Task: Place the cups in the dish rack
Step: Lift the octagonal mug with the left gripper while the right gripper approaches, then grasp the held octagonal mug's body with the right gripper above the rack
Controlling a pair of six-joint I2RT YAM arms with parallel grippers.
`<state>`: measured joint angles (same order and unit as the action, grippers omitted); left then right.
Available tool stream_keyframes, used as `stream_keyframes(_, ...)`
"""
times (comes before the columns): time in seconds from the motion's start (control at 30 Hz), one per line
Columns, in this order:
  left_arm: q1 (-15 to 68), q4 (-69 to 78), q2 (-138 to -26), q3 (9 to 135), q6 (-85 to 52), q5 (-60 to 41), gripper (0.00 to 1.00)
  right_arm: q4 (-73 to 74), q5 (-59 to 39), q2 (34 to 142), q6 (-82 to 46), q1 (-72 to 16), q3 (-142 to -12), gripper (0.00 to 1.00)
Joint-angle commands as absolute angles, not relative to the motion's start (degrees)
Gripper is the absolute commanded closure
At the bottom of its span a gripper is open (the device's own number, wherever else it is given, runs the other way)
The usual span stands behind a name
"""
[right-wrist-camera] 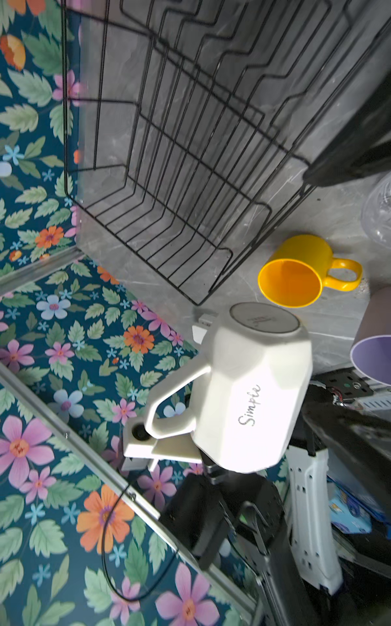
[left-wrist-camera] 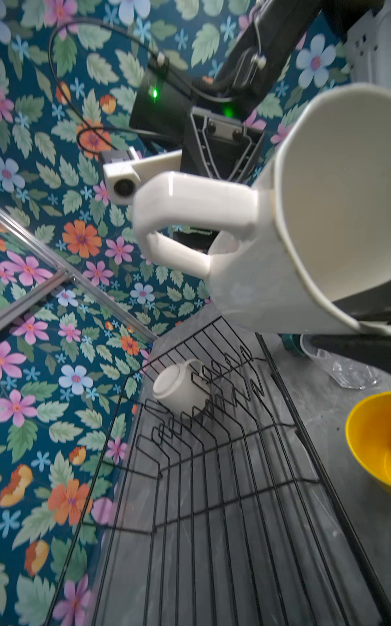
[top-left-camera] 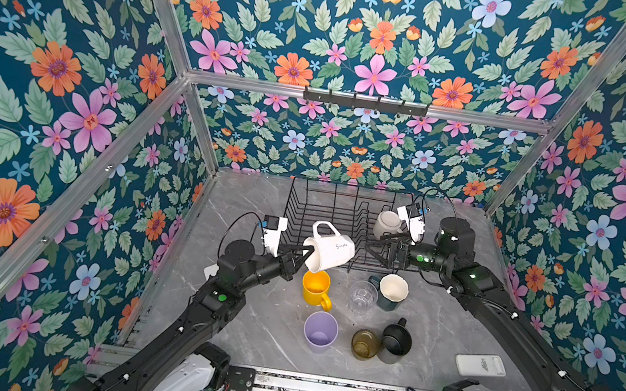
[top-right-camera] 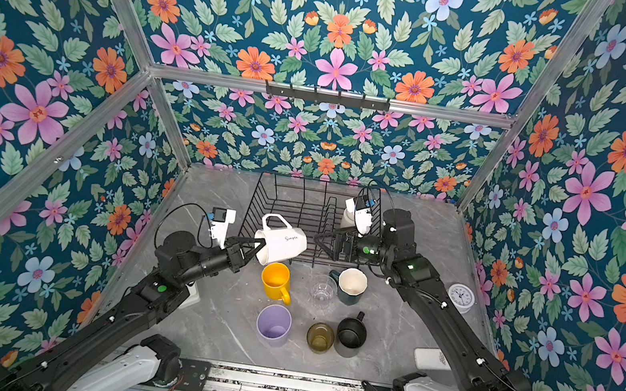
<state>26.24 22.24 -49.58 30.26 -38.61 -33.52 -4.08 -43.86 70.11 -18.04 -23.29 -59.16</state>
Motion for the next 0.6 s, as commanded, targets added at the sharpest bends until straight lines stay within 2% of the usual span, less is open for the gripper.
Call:
stream_keyframes(0.0, 26.2, 37.8, -51.6, 30.4, -42.6, -41.8, 1.00, 4.4, -53.4, 69.7, -19.2, -23.3, -57.9, 0.01)
stream_keyframes(0.27, 26.2, 42.8, -55.8, 30.4, -47.7, -46.8, 1.00, 16.6, -59.7, 66.2, -17.9, -23.4, -52.3, 0.01)
stream_keyframes(0.57, 26.2, 43.0, -57.5, 30.9, -49.2, -48.1, 1.00, 20.0, -61.1, 68.3, -17.8, -23.9, -52.1, 0.01)
